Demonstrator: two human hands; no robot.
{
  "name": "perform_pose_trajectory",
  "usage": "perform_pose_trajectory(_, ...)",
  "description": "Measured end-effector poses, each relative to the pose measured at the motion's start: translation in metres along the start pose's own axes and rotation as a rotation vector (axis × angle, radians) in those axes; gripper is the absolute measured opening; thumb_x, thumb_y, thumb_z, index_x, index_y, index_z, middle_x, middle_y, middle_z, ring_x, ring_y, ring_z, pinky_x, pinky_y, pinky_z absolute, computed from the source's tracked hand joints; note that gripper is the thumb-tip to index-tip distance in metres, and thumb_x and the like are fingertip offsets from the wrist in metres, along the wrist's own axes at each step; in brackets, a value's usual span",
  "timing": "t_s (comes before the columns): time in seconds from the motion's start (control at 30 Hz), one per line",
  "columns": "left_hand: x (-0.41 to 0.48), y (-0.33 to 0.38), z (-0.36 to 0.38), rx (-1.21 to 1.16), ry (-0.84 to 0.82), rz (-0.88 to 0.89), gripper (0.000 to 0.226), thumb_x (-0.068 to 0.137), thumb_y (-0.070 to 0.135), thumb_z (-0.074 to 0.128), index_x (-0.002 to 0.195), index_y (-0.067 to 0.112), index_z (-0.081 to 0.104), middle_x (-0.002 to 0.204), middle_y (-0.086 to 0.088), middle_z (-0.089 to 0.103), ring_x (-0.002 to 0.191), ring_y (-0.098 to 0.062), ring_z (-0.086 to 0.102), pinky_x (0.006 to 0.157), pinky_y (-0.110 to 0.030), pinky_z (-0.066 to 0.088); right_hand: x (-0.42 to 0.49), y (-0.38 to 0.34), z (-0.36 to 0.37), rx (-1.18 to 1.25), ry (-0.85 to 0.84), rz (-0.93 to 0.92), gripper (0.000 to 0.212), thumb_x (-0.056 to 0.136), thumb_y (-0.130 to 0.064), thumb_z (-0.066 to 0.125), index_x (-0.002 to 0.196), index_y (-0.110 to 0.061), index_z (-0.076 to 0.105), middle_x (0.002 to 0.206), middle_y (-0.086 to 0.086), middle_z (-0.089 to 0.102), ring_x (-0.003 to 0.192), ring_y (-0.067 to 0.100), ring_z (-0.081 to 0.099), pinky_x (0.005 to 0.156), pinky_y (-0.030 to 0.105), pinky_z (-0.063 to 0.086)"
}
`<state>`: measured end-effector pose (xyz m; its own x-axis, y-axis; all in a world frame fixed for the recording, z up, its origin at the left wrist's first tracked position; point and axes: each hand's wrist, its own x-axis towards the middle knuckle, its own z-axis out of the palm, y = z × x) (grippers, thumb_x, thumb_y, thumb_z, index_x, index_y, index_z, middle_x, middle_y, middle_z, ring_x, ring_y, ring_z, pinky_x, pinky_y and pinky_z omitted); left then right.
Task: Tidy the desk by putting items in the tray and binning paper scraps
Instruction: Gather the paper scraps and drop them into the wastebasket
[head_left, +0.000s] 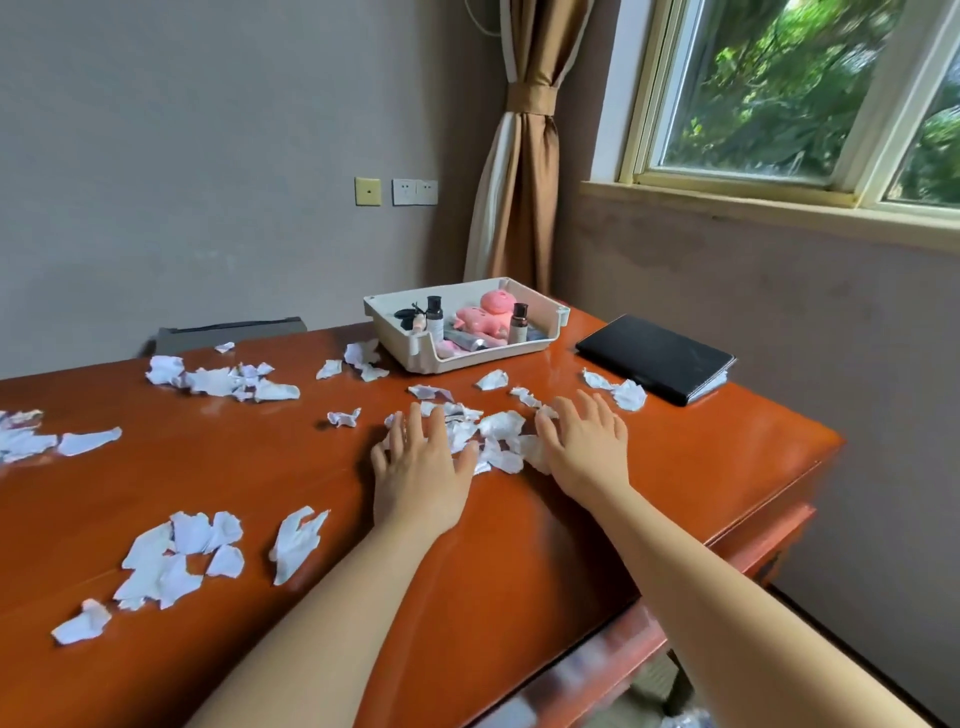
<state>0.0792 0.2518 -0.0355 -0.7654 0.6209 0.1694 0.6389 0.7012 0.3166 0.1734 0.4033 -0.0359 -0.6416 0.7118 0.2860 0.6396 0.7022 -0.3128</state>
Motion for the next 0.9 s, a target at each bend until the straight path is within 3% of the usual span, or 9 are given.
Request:
perform_pose_trajectory(0.27, 0.035, 0.001, 0.008, 0.041, 0.023, -0.022, 0.064, 0.097, 0.054, 0.021, 0.151, 0.022, 0.008, 0.161, -0.005, 0.004, 0.148, -0.026, 0.001, 0.118, -0.047, 0.008, 0.054, 0.023, 0.009, -0.044, -0.023, 0.108, 0.053, 0.095, -0.052, 0.027, 0.140, -0.027, 0.038, 0.158, 0.006, 0.017, 0.147, 0.029, 0.004, 0.117, 0.051, 0.006)
perform_pose_trajectory(0.43, 0.041, -0.001, 0.012, 0.008, 0.090, -0.018, 0.063, 0.097, 0.052, 0.025, 0.151, 0.023, 0.010, 0.159, -0.003, 0.010, 0.146, -0.023, 0.012, 0.116, -0.043, 0.019, 0.084, 0.037, 0.014, -0.052, -0.055, 0.184, 0.053, 0.094, -0.052, 0.025, 0.140, -0.029, 0.037, 0.159, 0.006, 0.014, 0.147, 0.030, 0.005, 0.115, 0.054, 0.007)
perform_pose_trajectory(0.53, 0.042, -0.002, 0.013, -0.026, 0.104, -0.017, 0.061, 0.097, 0.049, 0.029, 0.150, 0.023, 0.011, 0.158, -0.002, 0.011, 0.145, -0.022, 0.015, 0.115, -0.040, 0.022, 0.095, 0.039, 0.014, -0.032, -0.093, 0.233, 0.054, 0.092, -0.055, 0.022, 0.135, -0.030, 0.044, 0.151, 0.005, 0.033, 0.142, 0.030, 0.022, 0.112, 0.054, 0.017)
perform_pose_trajectory(0.63, 0.040, -0.002, 0.012, -0.064, 0.118, 0.000, 0.059, 0.098, 0.042, 0.034, 0.150, 0.022, 0.013, 0.158, -0.002, 0.013, 0.144, -0.021, 0.018, 0.114, -0.035, 0.026, 0.095, 0.037, 0.015, 0.004, -0.096, 0.113, 0.057, 0.093, -0.055, 0.021, 0.133, -0.026, 0.051, 0.145, 0.000, 0.045, 0.136, 0.023, 0.036, 0.112, 0.046, 0.027)
perform_pose_trajectory(0.77, 0.035, -0.004, 0.009, -0.157, 0.144, 0.013, 0.057, 0.098, 0.028, 0.042, 0.149, 0.020, 0.019, 0.156, 0.000, 0.017, 0.142, -0.019, 0.022, 0.109, -0.028, 0.034, 0.077, 0.023, 0.006, 0.223, -0.128, 0.043, 0.055, 0.098, -0.048, 0.025, 0.117, -0.013, 0.063, 0.125, 0.006, 0.063, 0.113, 0.025, 0.056, 0.095, 0.038, 0.044)
perform_pose_trajectory(0.9, 0.028, -0.005, 0.004, -0.139, 0.151, 0.011, 0.054, 0.099, 0.028, 0.040, 0.148, 0.020, 0.020, 0.155, -0.001, 0.020, 0.141, -0.019, 0.024, 0.110, -0.030, 0.032, 0.041, 0.003, -0.004, 0.476, -0.132, -0.070, 0.051, 0.100, -0.039, 0.030, 0.101, -0.001, 0.065, 0.104, 0.015, 0.068, 0.100, 0.031, 0.060, 0.089, 0.040, 0.045)
